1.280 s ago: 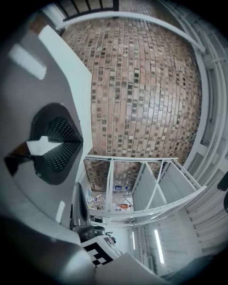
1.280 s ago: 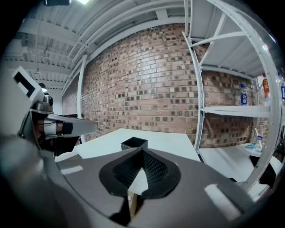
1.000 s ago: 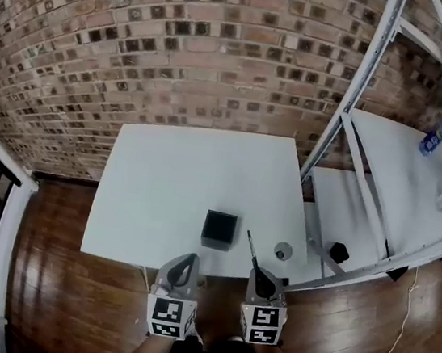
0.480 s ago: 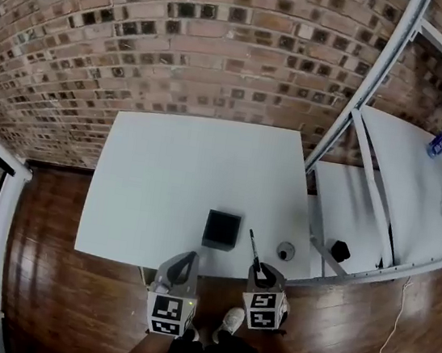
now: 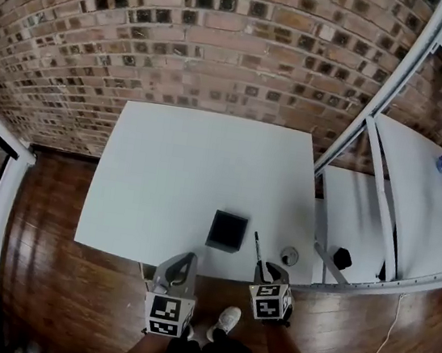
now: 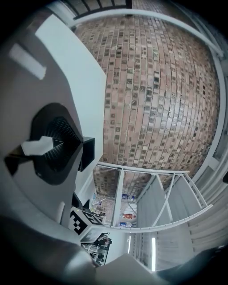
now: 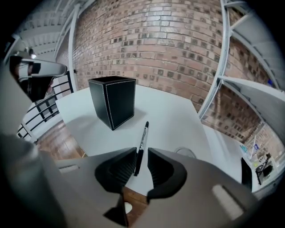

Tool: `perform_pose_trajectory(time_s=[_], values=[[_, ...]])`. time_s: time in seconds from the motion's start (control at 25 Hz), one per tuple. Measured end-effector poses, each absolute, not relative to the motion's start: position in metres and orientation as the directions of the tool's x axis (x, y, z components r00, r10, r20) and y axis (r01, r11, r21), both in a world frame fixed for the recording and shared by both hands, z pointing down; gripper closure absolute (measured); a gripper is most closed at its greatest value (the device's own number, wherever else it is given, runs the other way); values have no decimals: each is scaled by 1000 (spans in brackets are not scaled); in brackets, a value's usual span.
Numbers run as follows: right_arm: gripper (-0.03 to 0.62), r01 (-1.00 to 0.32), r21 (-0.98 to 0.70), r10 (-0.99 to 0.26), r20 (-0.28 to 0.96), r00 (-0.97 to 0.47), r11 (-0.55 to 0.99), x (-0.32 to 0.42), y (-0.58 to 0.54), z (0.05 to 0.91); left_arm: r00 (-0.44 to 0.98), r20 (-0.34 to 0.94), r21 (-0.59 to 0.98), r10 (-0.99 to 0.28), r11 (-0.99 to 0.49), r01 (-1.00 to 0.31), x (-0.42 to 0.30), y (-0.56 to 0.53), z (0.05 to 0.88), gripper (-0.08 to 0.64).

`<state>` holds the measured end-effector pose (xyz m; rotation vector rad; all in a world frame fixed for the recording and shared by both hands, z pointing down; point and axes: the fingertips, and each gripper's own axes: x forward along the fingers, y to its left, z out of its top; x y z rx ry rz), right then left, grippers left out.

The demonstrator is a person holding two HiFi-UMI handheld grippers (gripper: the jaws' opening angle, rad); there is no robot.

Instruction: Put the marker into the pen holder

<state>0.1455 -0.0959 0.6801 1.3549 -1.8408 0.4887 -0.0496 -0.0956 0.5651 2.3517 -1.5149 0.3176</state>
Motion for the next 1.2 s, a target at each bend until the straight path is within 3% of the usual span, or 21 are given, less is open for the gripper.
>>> perform_pose_trajectory(time_s=[0.48,1.2], values=[[498,-918,110,-566,813,-138,381,139,-121,695,403,368,147,-838,-375,-915,-56,-105,571,546],[548,-925,55,-519,840,-160,375,132,-120,704,402,386,174,-830,-362,-916,-57,-109,580,546]])
